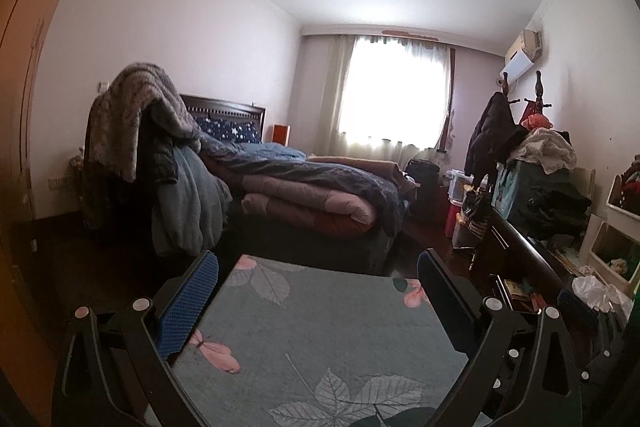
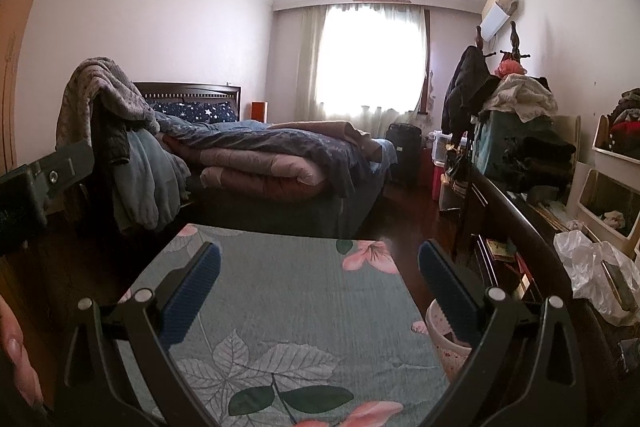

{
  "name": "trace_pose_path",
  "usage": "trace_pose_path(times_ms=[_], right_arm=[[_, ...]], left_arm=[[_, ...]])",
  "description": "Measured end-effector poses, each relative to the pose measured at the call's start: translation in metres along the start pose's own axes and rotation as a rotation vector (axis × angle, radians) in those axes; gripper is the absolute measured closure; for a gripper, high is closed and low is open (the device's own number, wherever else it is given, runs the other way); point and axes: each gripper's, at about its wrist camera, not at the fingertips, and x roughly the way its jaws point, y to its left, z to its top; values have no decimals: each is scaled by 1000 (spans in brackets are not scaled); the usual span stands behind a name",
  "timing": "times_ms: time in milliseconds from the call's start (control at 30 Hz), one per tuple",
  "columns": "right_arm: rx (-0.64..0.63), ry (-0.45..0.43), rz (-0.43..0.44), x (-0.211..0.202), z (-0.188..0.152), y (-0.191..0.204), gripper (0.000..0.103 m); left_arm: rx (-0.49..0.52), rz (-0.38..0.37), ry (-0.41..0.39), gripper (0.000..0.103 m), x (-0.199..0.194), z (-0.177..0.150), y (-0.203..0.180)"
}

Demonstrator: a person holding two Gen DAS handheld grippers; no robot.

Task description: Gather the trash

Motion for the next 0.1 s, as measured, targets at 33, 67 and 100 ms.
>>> trace_pose_path(times_ms=[33, 67, 100], right_arm=[[-1, 3, -1, 1, -1, 0, 3], [-1, 5, -2, 2, -1, 0, 3], [-2, 7, -2, 2, -1, 0, 3]], left_arm=[[-4, 3, 10, 4, 3, -1, 1], [-4, 5, 13, 4, 4, -1, 1], [-3, 9, 16, 4, 5, -2, 0]])
